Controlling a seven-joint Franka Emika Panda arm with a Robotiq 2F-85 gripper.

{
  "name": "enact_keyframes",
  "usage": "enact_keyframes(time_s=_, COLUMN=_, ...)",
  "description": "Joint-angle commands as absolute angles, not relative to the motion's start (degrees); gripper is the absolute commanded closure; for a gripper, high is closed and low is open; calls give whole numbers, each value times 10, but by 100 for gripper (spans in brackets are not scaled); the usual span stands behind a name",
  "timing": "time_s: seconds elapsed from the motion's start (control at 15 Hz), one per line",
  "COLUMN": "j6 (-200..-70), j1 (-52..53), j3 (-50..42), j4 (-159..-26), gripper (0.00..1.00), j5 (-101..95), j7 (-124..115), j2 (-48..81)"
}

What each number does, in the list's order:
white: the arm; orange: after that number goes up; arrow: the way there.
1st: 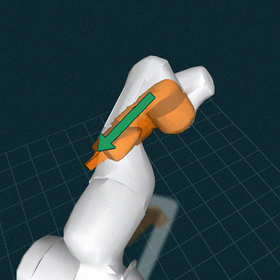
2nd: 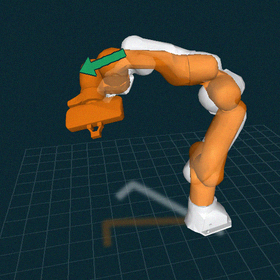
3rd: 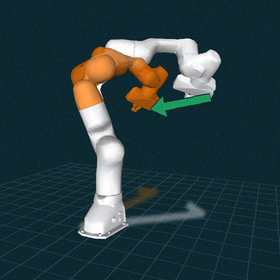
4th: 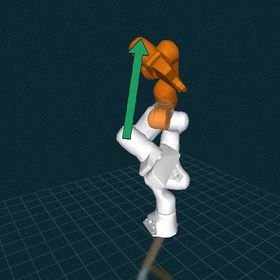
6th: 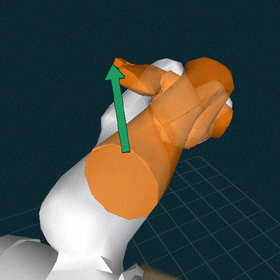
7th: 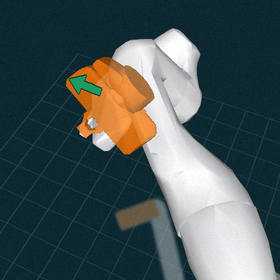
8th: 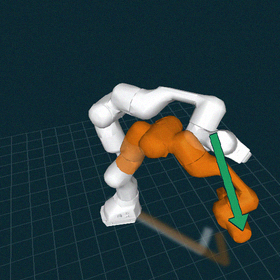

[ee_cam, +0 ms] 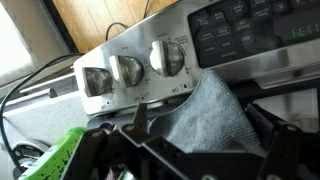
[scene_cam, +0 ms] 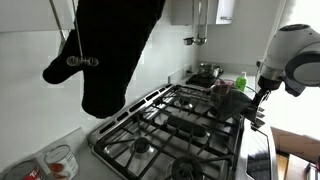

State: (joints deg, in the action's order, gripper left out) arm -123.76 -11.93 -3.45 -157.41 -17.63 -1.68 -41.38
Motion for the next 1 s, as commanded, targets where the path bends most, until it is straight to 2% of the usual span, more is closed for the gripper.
enact_keyframes(time_s=0.0, j6=-1240, j1=-101, j3=-60, j4=-1573, gripper=0, j5=-131, j7=-6, j2=-422)
enact_keyframes(time_s=0.93, j6=-1259, j1=-93, j3=-76, j4=-1569, gripper=0, j5=-27, j7=-8, j2=-469)
